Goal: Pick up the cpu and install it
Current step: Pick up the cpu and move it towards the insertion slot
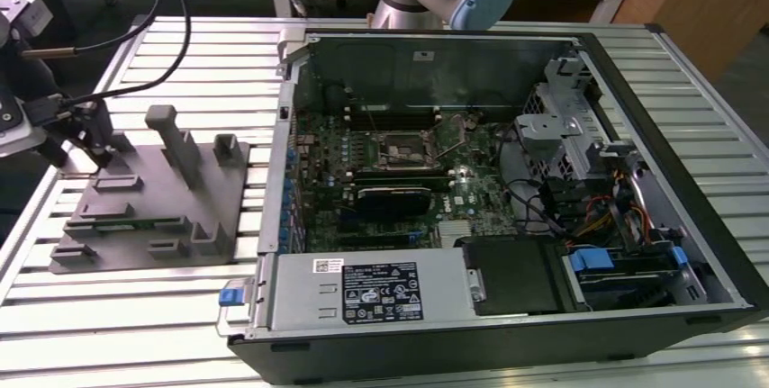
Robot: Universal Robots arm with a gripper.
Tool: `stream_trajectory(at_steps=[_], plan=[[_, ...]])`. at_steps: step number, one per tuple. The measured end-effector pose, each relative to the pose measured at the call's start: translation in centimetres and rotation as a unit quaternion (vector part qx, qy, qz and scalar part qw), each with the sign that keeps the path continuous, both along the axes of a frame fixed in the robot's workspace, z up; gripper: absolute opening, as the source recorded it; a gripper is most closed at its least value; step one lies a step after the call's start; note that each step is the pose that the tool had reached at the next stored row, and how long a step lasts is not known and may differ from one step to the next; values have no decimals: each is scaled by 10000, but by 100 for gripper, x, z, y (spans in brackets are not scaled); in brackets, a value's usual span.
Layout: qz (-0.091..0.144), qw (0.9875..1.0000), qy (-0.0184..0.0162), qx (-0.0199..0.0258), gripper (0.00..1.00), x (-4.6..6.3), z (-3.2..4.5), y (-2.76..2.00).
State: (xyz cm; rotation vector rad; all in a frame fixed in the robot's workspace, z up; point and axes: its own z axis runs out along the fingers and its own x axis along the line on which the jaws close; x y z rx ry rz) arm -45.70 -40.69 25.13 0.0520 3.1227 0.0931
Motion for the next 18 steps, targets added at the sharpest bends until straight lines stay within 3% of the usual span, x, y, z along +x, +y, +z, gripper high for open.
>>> stream_trajectory(at_steps=[18], plan=[[0,10000,0,0,54,0,179,0]])
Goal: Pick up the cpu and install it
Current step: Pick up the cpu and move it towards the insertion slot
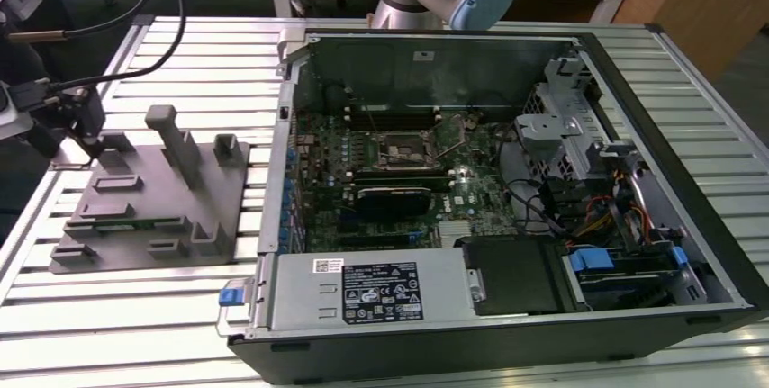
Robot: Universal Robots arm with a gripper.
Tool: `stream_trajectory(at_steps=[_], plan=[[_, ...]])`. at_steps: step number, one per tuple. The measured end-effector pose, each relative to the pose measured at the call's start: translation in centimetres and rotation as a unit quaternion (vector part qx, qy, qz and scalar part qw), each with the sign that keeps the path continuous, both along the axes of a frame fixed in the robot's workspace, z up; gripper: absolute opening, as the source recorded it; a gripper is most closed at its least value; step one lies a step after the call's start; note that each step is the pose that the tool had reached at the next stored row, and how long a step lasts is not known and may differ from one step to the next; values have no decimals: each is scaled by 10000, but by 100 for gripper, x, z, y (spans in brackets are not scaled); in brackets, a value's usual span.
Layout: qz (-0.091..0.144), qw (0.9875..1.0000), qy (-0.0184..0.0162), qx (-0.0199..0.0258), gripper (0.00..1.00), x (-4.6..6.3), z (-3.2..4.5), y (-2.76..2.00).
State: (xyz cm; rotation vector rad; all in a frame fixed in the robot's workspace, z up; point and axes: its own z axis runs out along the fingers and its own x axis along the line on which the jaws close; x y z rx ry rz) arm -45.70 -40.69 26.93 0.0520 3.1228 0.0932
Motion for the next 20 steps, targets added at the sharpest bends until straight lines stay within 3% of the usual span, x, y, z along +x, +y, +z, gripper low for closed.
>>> stream_trajectory(at_steps=[20], plan=[[0,10000,0,0,54,0,176,0]])
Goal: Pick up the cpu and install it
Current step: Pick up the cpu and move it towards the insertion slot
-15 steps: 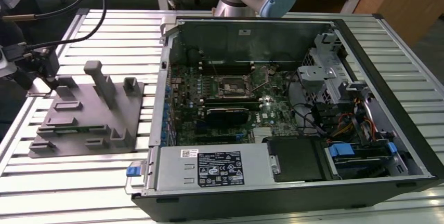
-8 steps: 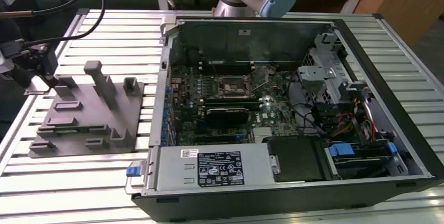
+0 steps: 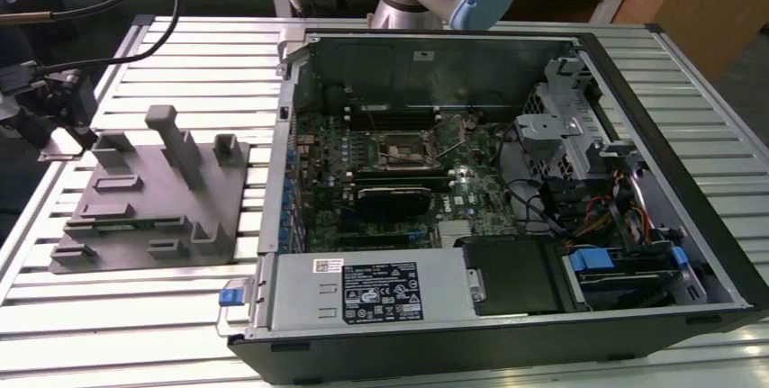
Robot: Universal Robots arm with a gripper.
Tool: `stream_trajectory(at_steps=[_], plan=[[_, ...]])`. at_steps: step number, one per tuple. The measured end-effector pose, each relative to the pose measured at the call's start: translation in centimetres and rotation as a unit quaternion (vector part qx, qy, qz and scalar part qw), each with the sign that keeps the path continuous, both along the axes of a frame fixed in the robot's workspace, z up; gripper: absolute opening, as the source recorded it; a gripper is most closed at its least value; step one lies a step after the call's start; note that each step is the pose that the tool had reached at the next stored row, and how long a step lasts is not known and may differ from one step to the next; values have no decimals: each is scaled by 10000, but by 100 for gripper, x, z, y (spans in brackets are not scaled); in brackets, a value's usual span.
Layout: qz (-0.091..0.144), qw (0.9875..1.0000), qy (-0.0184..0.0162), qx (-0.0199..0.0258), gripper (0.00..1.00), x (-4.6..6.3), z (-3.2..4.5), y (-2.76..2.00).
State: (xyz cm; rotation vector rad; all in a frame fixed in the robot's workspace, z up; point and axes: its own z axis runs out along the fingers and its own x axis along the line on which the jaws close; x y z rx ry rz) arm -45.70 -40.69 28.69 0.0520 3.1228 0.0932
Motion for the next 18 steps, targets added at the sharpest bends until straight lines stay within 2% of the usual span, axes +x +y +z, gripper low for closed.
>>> stream_trajectory(at_steps=[18], plan=[[0,10000,0,0,54,0,138,0]])
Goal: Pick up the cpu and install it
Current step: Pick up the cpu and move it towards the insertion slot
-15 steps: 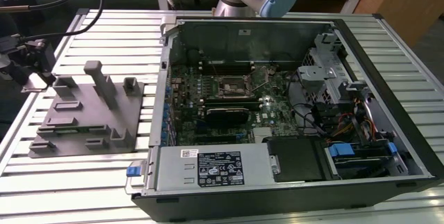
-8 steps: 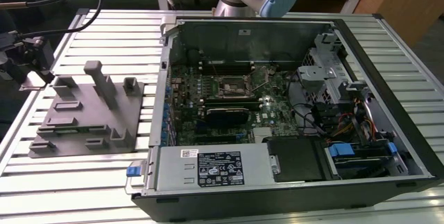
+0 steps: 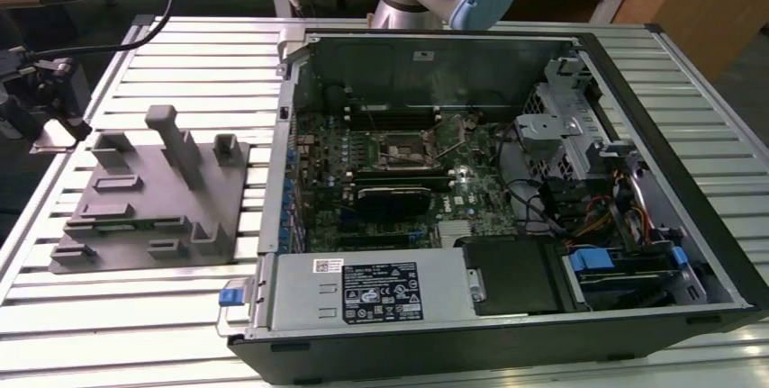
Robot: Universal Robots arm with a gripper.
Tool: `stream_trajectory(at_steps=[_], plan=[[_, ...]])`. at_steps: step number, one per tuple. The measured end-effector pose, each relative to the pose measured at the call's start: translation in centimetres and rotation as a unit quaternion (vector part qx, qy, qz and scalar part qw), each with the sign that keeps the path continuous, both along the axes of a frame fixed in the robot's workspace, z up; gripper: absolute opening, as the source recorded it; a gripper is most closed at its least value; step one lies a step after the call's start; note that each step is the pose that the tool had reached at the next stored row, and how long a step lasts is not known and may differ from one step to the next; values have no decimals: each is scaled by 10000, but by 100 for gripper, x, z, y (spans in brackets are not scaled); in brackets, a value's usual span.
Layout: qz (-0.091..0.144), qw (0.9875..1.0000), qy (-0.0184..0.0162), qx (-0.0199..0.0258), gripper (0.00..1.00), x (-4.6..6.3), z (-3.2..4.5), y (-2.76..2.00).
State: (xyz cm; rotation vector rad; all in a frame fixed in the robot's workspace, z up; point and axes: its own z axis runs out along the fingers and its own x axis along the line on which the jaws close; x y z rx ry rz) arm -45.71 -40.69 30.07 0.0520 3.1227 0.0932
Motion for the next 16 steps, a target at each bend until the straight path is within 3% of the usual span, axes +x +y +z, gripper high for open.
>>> stream_trajectory(at_steps=[16], plan=[[0,10000,0,0,54,0,117,0]])
